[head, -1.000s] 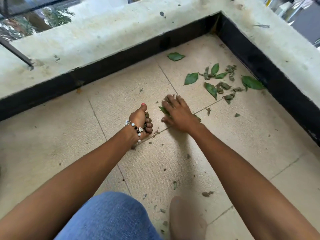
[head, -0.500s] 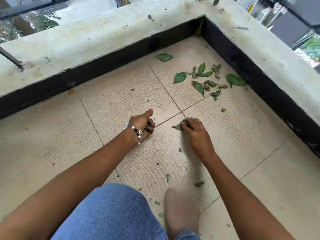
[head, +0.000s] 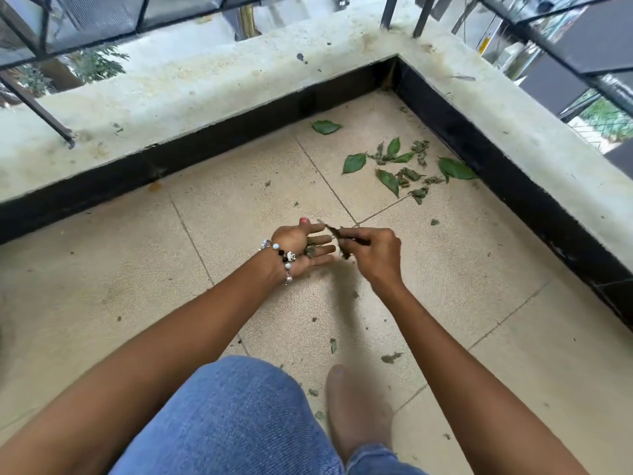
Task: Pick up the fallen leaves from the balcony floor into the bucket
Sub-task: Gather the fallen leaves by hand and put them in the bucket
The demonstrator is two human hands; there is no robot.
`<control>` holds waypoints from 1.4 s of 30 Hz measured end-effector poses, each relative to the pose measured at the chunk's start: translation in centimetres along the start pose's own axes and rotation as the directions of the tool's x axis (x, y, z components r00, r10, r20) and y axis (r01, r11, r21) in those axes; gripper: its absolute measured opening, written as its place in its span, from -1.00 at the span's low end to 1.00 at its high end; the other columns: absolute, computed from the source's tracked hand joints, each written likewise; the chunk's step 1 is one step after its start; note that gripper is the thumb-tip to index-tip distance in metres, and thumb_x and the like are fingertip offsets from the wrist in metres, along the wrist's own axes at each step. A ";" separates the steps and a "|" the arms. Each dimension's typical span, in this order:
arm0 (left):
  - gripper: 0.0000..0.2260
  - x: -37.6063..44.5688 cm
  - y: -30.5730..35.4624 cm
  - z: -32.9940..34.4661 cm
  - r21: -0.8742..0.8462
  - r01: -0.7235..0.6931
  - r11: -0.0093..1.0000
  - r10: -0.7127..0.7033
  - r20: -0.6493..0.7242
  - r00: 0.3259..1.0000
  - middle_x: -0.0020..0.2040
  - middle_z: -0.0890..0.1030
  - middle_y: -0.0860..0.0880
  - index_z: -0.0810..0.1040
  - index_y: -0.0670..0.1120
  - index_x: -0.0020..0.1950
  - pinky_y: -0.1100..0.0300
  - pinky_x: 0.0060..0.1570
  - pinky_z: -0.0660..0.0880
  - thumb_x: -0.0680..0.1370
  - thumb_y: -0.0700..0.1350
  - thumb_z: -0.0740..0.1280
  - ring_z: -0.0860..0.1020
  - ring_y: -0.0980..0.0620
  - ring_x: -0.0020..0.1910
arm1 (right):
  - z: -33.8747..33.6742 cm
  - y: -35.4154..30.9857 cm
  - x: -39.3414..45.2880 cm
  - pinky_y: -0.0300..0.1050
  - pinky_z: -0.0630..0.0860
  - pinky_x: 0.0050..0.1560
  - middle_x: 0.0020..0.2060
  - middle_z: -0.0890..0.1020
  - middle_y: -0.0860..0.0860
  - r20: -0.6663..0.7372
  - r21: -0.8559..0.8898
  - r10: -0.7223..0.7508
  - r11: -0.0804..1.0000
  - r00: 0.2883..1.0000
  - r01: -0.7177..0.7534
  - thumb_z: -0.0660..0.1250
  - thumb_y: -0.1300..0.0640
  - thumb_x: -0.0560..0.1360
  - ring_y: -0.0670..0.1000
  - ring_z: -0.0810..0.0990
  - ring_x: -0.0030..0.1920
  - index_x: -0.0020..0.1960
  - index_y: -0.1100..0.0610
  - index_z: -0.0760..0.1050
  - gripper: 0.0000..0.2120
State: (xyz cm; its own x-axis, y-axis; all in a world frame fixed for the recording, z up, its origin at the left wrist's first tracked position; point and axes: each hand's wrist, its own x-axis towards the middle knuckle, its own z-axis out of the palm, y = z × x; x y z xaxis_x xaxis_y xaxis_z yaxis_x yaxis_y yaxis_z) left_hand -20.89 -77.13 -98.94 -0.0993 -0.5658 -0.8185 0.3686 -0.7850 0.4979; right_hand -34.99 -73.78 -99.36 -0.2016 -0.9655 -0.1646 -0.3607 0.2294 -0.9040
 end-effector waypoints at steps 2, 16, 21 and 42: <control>-0.52 -0.4 1.0 1.5 -0.062 -0.016 0.998 0.018 0.019 1.000 0.06 0.58 -0.31 0.54 -0.29 0.15 -0.23 -0.07 0.54 0.68 0.09 0.06 0.59 -0.23 -0.04 | 1.0 -2.0 -0.4 -0.34 0.54 -0.10 -0.13 0.73 0.07 0.022 -0.145 -0.146 0.978 0.989 0.147 0.41 0.36 0.41 -0.16 0.65 -0.21 0.02 0.17 0.69 -0.77; -0.69 -3.2 8.4 6.2 -0.074 -0.260 0.963 0.246 -0.158 0.956 -0.06 0.63 -0.25 0.51 -0.30 0.14 -0.01 -0.38 0.59 0.58 -0.07 0.35 0.62 -0.16 -0.27 | -1.6 -12.2 3.9 -0.05 0.54 -0.24 -0.33 0.63 0.03 0.091 -0.364 -0.500 0.788 0.861 0.496 0.44 0.33 0.27 0.01 0.58 -0.30 -0.24 0.15 0.62 -0.88; -0.77 2.2 11.3 5.1 -0.125 -0.287 0.950 0.259 -0.199 0.945 -0.41 0.53 -0.16 0.45 -0.27 -0.24 0.32 -0.57 0.42 0.61 -0.24 0.28 0.45 0.03 -0.60 | -1.9 -9.5 12.7 -0.18 0.50 -0.19 -0.29 0.65 -0.01 0.155 0.014 -0.137 0.991 0.978 0.136 0.49 0.23 0.43 -0.06 0.59 -0.26 -0.12 0.18 0.65 -0.95; -0.78 15.0 15.1 1.5 -0.353 -0.172 0.920 0.093 -0.228 0.969 0.14 0.47 -0.45 0.44 -0.36 0.19 0.34 -0.62 0.35 0.61 -0.43 0.09 0.66 -0.18 -0.40 | 3.8 -1.2 28.4 -0.06 0.53 0.07 0.02 0.67 0.14 0.185 -0.636 -0.338 0.675 0.923 0.375 0.27 0.32 0.54 0.11 0.60 0.02 0.11 0.22 0.64 -0.77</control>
State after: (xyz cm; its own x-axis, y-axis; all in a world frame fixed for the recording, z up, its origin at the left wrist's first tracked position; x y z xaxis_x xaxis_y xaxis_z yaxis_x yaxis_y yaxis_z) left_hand -18.17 -97.78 -103.28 0.1490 -0.5640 -0.8122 0.6826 -0.5356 0.4972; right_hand -36.79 -101.93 -104.46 0.1045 -0.9913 0.0805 -0.8978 -0.1289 -0.4211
